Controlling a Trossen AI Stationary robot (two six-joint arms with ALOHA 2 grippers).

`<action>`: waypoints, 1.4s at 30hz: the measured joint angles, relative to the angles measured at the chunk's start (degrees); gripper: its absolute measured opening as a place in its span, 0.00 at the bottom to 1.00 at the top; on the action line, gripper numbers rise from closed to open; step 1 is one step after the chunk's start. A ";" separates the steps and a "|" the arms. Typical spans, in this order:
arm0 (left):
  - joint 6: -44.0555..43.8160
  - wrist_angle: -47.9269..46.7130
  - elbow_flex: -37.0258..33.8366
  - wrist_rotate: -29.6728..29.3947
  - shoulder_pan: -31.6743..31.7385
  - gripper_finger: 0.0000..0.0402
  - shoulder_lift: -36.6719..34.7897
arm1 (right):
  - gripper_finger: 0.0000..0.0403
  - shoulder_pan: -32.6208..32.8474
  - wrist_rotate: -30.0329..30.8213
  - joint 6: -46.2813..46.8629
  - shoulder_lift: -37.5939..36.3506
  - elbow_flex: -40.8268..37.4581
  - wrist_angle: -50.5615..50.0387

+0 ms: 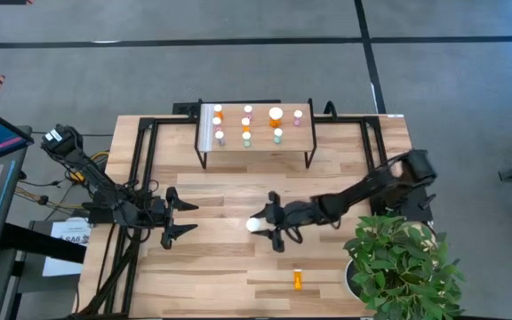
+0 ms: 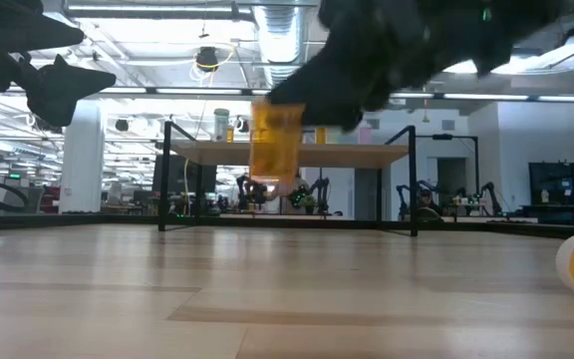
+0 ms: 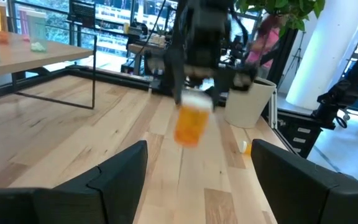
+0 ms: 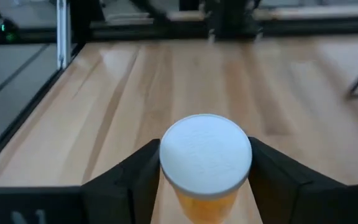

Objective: Pick and place medicine bottles onto shelf by color
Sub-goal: Put the big orange pill bottle on the shelf

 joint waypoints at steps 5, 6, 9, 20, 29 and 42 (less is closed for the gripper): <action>-0.10 -0.04 0.00 0.02 0.01 0.68 0.01 | 0.55 -3.29 0.25 -3.20 -12.04 0.02 -9.95; -0.11 -0.02 0.00 0.11 0.00 0.68 0.01 | 0.55 -4.22 0.24 -3.68 -14.47 0.02 -11.84; -0.14 -0.02 0.00 0.13 0.01 0.68 0.01 | 0.55 -7.33 0.28 -4.66 -21.13 0.02 -16.81; -0.18 -0.01 0.00 0.12 0.01 0.68 0.01 | 0.55 -21.92 1.59 -6.92 -34.67 0.02 -30.54; -0.62 -0.02 0.00 0.17 0.01 0.68 0.01 | 0.56 -32.25 -1.52 -5.93 -39.09 -5.83 -25.75; -0.63 -0.02 0.00 0.17 -0.01 0.68 0.01 | 0.57 -41.81 -4.94 -5.32 -37.30 -13.16 -15.56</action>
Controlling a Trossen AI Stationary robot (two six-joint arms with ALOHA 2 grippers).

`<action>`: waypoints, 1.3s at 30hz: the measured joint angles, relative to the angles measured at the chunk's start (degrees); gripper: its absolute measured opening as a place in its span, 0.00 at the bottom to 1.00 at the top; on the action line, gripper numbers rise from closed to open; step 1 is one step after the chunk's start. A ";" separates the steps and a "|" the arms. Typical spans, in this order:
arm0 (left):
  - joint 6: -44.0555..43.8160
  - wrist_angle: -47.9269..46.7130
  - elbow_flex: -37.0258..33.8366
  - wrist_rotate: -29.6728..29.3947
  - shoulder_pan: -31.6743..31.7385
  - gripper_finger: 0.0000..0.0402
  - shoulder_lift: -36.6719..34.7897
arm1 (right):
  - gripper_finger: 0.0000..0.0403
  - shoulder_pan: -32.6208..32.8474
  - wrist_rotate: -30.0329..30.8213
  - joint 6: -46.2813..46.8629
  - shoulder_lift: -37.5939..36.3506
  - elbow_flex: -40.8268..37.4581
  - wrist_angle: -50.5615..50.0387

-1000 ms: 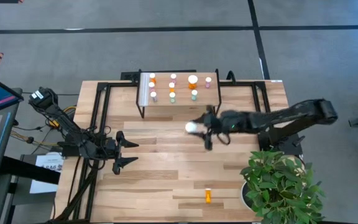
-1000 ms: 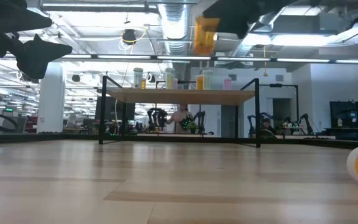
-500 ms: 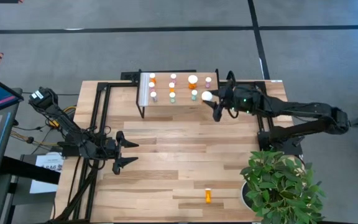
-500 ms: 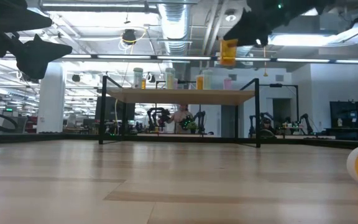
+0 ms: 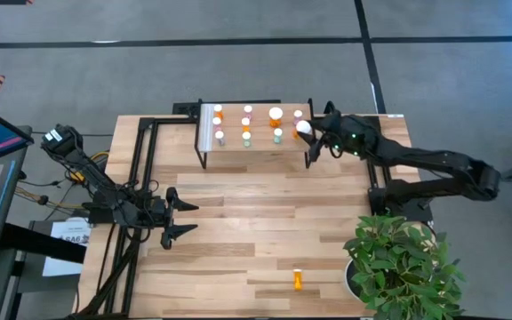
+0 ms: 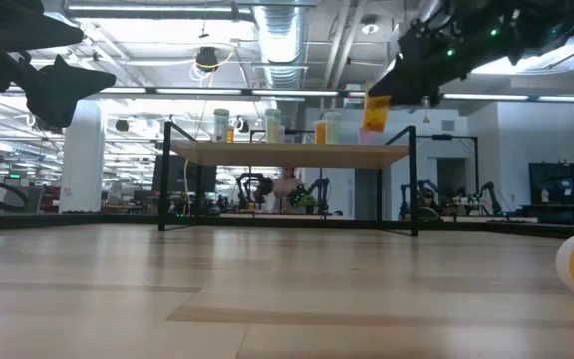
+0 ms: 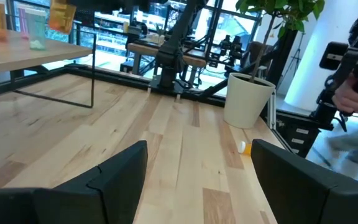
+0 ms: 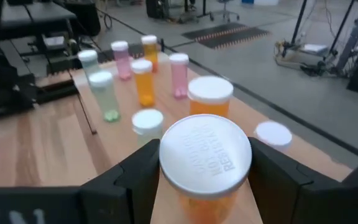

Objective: Pick and place medicine bottles onto shelf by color
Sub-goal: Put the big orange pill bottle on the shelf

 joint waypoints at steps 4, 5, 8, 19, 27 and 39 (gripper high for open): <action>0.00 0.00 0.00 -0.02 0.02 0.68 0.00 | 0.57 -0.87 -0.22 0.13 2.72 0.00 0.01; 0.00 0.00 0.00 -0.04 0.01 0.68 0.00 | 0.57 -1.09 -0.22 0.13 3.33 0.00 0.29; 0.00 -0.02 0.00 -0.06 0.02 0.68 0.00 | 0.57 -1.52 -0.22 0.11 5.09 0.00 1.59; -0.02 -0.15 0.00 -0.15 0.00 0.68 0.00 | 0.57 -2.99 0.12 1.66 7.69 0.20 3.26; -0.26 -0.22 0.00 -0.15 0.00 0.68 0.00 | 0.57 -2.92 0.26 1.64 7.69 0.20 3.07; -0.26 -0.42 0.00 -0.13 0.01 0.68 0.00 | 0.65 -2.92 -1.21 1.30 7.80 0.33 1.63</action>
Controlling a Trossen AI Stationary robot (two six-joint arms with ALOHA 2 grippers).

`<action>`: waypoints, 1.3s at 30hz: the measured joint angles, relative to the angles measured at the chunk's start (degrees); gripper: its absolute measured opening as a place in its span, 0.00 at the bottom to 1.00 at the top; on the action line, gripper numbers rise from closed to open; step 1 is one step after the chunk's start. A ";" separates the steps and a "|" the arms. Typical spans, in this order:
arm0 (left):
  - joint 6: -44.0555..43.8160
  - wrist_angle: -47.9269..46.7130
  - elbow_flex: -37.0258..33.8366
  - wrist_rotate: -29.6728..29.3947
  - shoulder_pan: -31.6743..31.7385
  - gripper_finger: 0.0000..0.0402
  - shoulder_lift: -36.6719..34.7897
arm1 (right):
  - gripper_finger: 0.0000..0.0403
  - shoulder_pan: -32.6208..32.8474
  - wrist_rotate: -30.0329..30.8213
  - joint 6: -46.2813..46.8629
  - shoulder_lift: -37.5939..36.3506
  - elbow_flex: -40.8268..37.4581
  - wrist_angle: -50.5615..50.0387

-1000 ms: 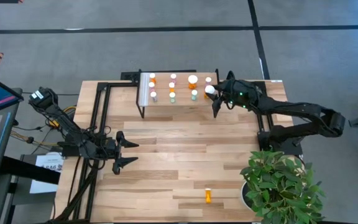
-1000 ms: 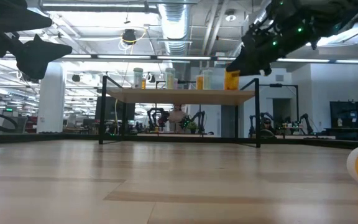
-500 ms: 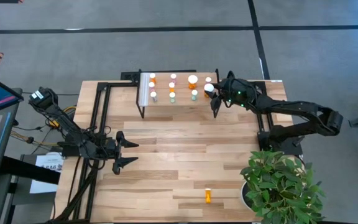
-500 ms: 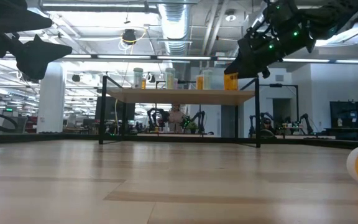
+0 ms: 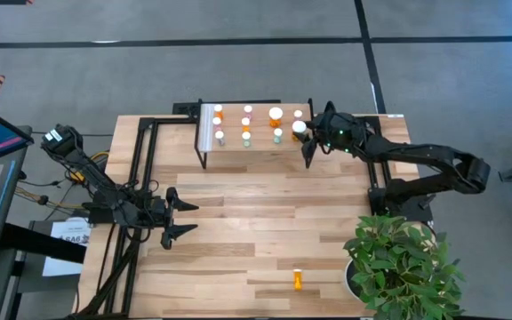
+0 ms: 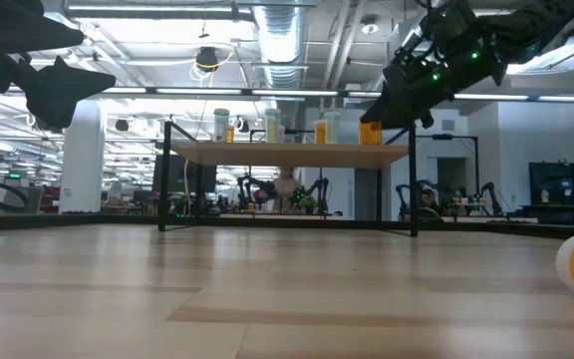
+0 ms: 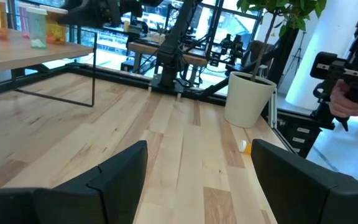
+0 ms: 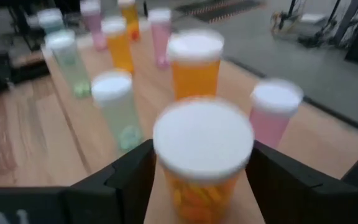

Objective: Pick and place medicine bottles onto shelf by color
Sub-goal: Put the big orange pill bottle on the shelf, then put the small orange pill bottle on the shelf

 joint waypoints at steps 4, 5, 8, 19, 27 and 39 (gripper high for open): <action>0.00 -0.01 0.00 0.00 0.01 0.68 0.00 | 0.70 -0.01 -0.14 0.13 0.06 -0.10 0.35; -0.04 -0.02 0.00 0.00 -0.01 0.68 0.00 | 0.72 -0.02 -0.13 0.14 0.06 -0.05 0.55; -0.07 -0.08 0.00 0.00 -0.01 0.68 0.00 | 0.77 -0.02 -0.13 0.16 0.06 -0.01 0.59; -3.15 -2.34 0.00 0.02 0.01 0.68 0.00 | 0.87 0.70 -0.17 0.24 -5.99 9.56 -12.09; -4.15 -2.15 0.01 0.01 0.00 0.68 0.00 | 0.85 8.29 -7.15 -0.56 -22.01 10.92 -24.38; 8.38 -7.79 21.37 0.76 3.74 0.68 19.15 | 0.85 29.65 -7.60 21.12 -24.86 10.90 -45.55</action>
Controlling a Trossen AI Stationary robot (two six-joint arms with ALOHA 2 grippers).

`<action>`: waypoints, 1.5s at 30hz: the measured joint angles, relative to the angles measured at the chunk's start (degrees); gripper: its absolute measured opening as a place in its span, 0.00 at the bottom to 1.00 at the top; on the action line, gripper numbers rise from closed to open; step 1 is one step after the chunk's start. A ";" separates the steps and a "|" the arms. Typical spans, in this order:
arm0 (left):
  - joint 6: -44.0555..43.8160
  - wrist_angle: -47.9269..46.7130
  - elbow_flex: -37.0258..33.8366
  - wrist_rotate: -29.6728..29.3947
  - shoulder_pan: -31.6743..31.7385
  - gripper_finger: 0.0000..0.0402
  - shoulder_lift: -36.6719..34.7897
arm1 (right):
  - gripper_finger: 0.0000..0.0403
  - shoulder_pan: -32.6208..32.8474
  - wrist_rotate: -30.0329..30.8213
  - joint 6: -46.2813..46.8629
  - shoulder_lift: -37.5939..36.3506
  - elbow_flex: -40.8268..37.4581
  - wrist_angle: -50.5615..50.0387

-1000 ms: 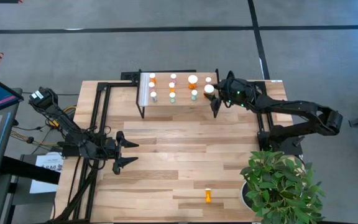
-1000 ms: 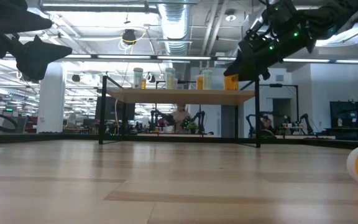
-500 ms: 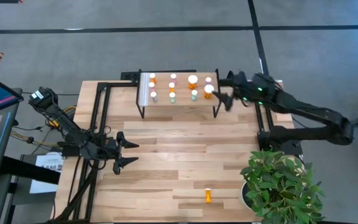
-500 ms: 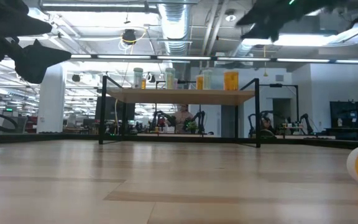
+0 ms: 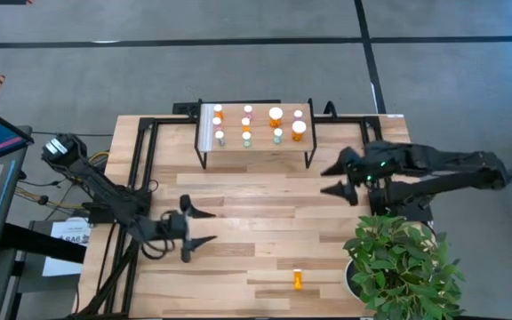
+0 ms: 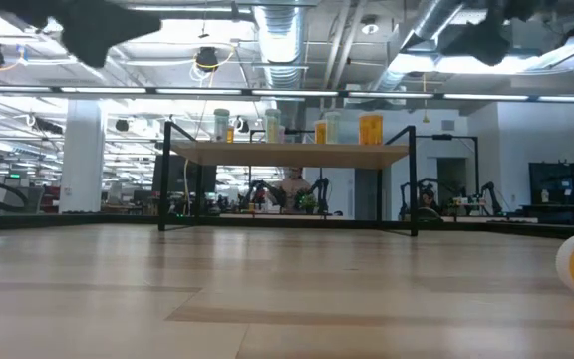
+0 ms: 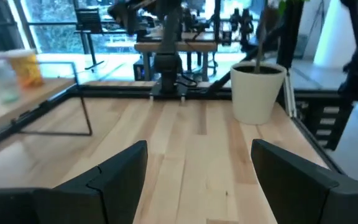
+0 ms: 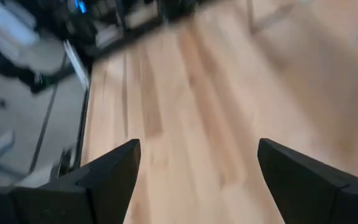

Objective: Pick and place medicine bottles onto shelf by color
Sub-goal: Put the small orange pill bottle on the shelf

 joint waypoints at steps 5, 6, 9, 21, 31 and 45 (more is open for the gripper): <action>1.77 -1.28 8.62 3.19 1.13 0.68 7.08 | 0.85 7.82 0.09 11.15 3.77 -0.02 -6.64; 2.25 -1.78 10.12 3.71 1.11 0.68 8.02 | 0.85 10.00 0.82 12.94 4.48 -0.02 -7.39; 4.43 -4.41 13.63 3.87 1.10 0.68 9.68 | 0.86 17.39 7.20 16.48 7.17 -0.02 -7.17; -1.53 -11.23 15.19 3.50 2.62 0.68 10.22 | 0.84 29.99 17.21 39.75 26.97 -0.02 -4.82; -3.58 -13.20 15.21 3.76 3.79 0.68 10.22 | 0.83 30.89 6.42 45.63 41.02 -0.02 12.23; -4.62 -14.72 15.24 3.75 3.84 0.68 10.20 | 0.82 30.30 -11.70 46.71 56.69 3.23 25.09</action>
